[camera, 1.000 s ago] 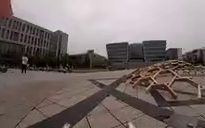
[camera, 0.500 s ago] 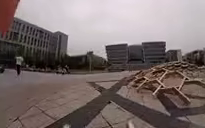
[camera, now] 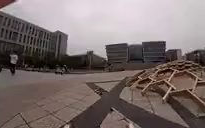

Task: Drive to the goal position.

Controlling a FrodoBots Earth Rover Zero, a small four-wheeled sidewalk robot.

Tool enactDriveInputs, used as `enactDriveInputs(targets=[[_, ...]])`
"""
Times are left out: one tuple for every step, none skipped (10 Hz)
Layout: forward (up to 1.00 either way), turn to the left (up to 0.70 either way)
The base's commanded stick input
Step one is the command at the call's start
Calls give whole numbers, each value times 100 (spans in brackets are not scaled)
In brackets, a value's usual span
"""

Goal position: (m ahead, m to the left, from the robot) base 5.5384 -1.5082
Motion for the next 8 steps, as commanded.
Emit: enactDriveInputs(targets=[[70, 14], [70, 14], [70, 3], [70, 1], [70, 1], [70, 1], [70, 1], [70, 1]])
